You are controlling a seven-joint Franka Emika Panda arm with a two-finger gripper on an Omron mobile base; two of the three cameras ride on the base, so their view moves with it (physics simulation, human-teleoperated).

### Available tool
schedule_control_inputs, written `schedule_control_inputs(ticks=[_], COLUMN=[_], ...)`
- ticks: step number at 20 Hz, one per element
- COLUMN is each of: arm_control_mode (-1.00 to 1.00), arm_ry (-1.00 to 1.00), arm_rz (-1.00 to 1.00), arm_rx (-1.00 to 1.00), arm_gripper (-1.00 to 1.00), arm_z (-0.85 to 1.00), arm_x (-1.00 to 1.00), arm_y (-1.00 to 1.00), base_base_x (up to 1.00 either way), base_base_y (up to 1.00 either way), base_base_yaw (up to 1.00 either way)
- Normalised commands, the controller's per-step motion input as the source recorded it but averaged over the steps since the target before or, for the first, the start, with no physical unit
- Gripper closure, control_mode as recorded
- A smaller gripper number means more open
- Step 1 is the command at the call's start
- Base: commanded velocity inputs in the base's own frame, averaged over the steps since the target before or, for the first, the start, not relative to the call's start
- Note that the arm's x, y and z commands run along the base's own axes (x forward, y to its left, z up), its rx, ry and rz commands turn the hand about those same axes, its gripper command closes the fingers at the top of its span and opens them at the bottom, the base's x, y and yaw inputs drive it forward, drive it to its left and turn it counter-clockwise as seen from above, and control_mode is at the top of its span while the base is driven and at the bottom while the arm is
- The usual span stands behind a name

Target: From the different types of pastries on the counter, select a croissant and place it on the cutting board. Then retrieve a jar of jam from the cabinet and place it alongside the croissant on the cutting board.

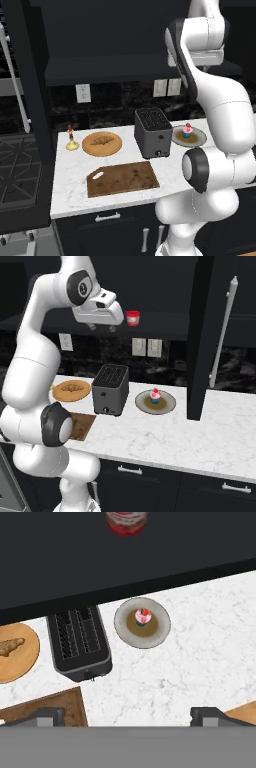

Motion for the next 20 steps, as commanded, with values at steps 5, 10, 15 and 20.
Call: schedule_control_inputs(ticks=[5, 10, 15, 20], arm_control_mode=[-1.0, -1.0, -1.0, -1.0], arm_ry=[-0.07, -0.18, -0.2, -0.14], arm_rz=[-0.01, 0.0, 0.0, 0.0], arm_rx=[-0.03, 0.0, 0.0, 0.0], arm_gripper=[-1.0, -1.0, -1.0, -1.0], arm_z=[0.21, 0.05, 0.0, 0.0], arm_x=[0.26, 0.23, 0.24, 0.32], arm_y=[-0.18, -0.17, -0.08, -0.02], base_base_x=[0.0, 0.0, 0.0, 0.0], base_base_y=[0.0, 0.0, 0.0, 0.0], base_base_yaw=[0.0, 0.0, 0.0, 0.0])
